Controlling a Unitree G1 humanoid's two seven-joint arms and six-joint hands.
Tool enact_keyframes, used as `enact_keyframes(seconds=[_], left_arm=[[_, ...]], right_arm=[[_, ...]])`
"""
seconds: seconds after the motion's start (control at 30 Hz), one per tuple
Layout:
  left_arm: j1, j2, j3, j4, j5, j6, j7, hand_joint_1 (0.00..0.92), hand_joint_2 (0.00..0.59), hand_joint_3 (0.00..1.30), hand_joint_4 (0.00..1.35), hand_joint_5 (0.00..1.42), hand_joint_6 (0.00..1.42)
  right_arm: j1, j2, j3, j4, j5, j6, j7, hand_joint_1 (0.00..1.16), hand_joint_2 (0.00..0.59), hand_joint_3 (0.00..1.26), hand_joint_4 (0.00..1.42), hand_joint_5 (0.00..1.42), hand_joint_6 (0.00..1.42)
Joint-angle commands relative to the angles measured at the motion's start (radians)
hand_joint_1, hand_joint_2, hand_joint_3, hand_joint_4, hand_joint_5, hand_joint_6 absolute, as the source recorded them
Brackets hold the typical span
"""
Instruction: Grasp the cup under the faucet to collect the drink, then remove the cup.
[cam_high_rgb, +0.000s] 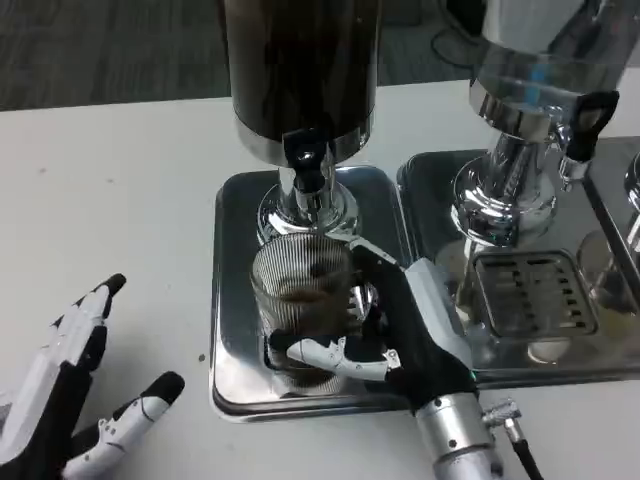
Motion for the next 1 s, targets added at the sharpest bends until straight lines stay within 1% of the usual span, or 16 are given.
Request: enact_keyframes(seconds=[0.03, 0.17, 0.27, 0.47, 0.6, 0.7, 0.77, 0.87, 1.0], left_arm=[[-0.010, 0.011, -0.010, 0.015, -0.010, -0.008, -0.017, 0.000, 0.169, 0.00, 0.00, 0.00, 0.00], [-0.014, 0.017, -0.011, 0.012, -0.008, -0.013, -0.022, 0.000, 0.169, 0.00, 0.00, 0.00, 0.00], [-0.015, 0.024, -0.010, 0.010, -0.009, -0.017, -0.026, 0.000, 0.169, 0.00, 0.00, 0.00, 0.00], [-0.028, 0.030, -0.020, 0.019, -0.010, -0.029, -0.037, 0.000, 0.168, 0.00, 0.00, 0.00, 0.00], [-0.035, 0.049, -0.027, -0.002, 0.016, -0.030, -0.043, 0.000, 0.101, 0.00, 0.00, 0.00, 0.00], [-0.028, 0.067, -0.018, -0.040, 0.032, -0.013, -0.048, 0.000, 0.096, 0.00, 0.00, 0.00, 0.00], [-0.024, 0.072, -0.016, -0.058, 0.039, -0.001, -0.050, 0.000, 0.093, 0.00, 0.00, 0.00, 0.00], [-0.014, 0.079, -0.017, -0.093, 0.049, 0.018, -0.058, 0.000, 0.061, 0.00, 0.00, 0.00, 0.00], [0.017, 0.084, -0.011, -0.161, 0.078, 0.046, -0.063, 0.000, 0.051, 0.00, 0.00, 0.00, 0.00]], right_arm=[[0.009, 0.008, -0.019, -0.032, 0.001, -0.048, -0.049, 0.95, 0.175, 0.45, 0.57, 0.85, 1.27], [0.037, -0.002, -0.023, -0.074, -0.012, -0.057, -0.065, 0.96, 0.168, 0.47, 0.58, 0.86, 1.29], [0.066, 0.004, -0.027, -0.110, -0.024, -0.052, -0.085, 0.96, 0.161, 0.49, 0.60, 0.88, 1.31], [0.122, -0.011, -0.034, -0.182, -0.036, -0.055, -0.098, 0.96, 0.157, 0.50, 0.62, 0.89, 1.32], [0.170, -0.033, -0.033, -0.254, -0.048, -0.052, -0.079, 0.95, 0.153, 0.51, 0.62, 0.90, 1.33], [0.207, -0.043, -0.027, -0.322, -0.062, -0.047, -0.071, 0.95, 0.148, 0.51, 0.64, 0.91, 1.33], [0.231, -0.053, -0.030, -0.356, -0.060, -0.050, -0.058, 0.95, 0.147, 0.52, 0.64, 0.92, 1.34], [0.266, -0.062, -0.034, -0.398, -0.050, -0.055, -0.038, 0.95, 0.147, 0.52, 0.64, 0.92, 1.34], [0.320, -0.070, -0.027, -0.463, -0.049, -0.067, -0.025, 0.95, 0.148, 0.52, 0.64, 0.92, 1.34]])
